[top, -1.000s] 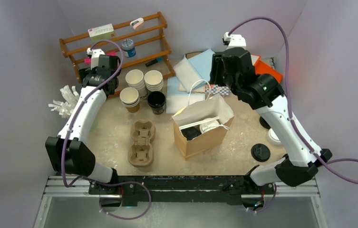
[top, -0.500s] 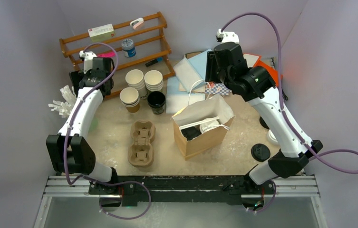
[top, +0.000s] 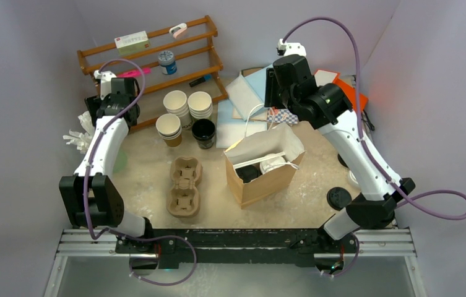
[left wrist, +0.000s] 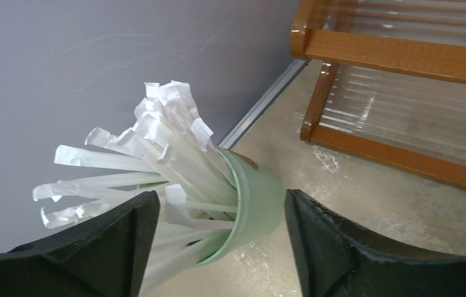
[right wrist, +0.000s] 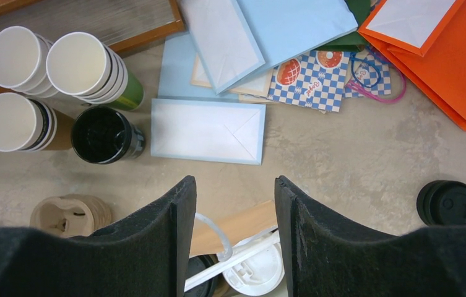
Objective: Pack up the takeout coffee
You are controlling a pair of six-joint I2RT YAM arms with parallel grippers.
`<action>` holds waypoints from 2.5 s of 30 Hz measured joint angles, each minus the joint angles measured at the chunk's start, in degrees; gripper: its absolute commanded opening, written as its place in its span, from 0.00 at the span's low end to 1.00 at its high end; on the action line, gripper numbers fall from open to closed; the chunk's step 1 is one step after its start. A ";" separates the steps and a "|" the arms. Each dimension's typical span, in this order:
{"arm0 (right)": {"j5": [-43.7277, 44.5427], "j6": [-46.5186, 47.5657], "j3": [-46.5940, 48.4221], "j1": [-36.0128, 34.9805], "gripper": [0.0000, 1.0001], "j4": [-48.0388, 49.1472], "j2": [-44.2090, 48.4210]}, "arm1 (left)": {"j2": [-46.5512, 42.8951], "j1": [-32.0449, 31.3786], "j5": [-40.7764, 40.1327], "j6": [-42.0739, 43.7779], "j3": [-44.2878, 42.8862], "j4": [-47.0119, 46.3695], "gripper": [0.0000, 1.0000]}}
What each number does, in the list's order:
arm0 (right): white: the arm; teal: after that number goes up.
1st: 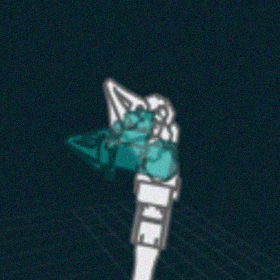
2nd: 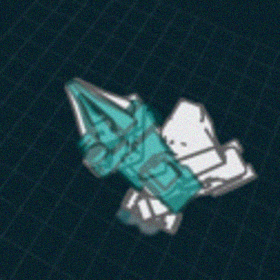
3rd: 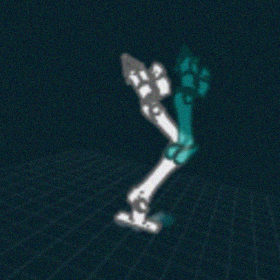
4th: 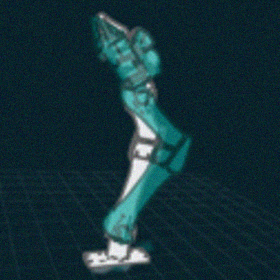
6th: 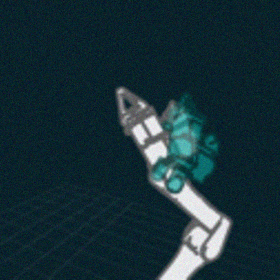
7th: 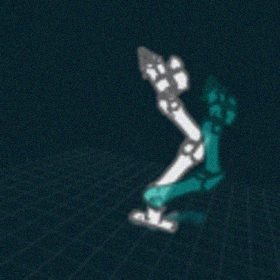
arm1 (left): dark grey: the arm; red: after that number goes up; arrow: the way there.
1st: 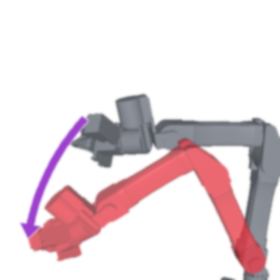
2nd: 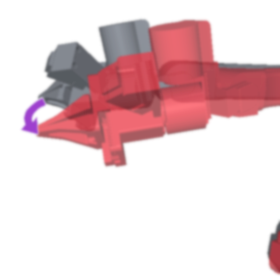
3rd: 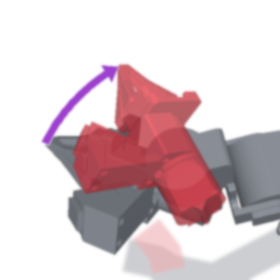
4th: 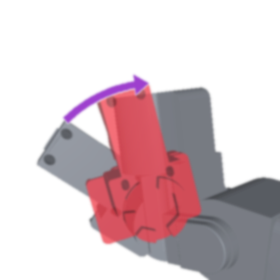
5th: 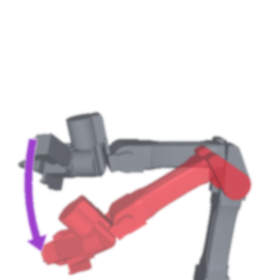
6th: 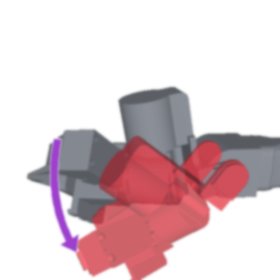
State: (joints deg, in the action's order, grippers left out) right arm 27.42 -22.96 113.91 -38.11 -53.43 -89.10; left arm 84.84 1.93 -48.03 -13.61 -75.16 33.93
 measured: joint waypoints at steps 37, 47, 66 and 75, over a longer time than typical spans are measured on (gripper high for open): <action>-1.51 -0.20 -3.63 0.00 0.52 2.80 2.89 | -11.50 0.81 4.90 -15.10 -18.08 8.04 0.00; -1.55 -1.16 -10.38 0.00 0.52 6.40 10.45 | -22.69 1.03 31.26 -25.70 -20.72 -1.05 0.00; 3.85 -3.87 -24.50 0.00 0.51 14.51 25.92 | -14.58 -21.42 77.26 -44.35 -20.79 -25.90 0.00; 8.31 -4.83 -27.10 0.00 0.50 14.84 29.86 | -9.03 -35.60 74.84 -41.79 -21.99 -25.88 0.00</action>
State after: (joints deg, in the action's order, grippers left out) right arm 35.73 -27.79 86.80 -38.11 -38.59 -59.24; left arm 75.81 -33.67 26.81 -55.40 -97.14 8.05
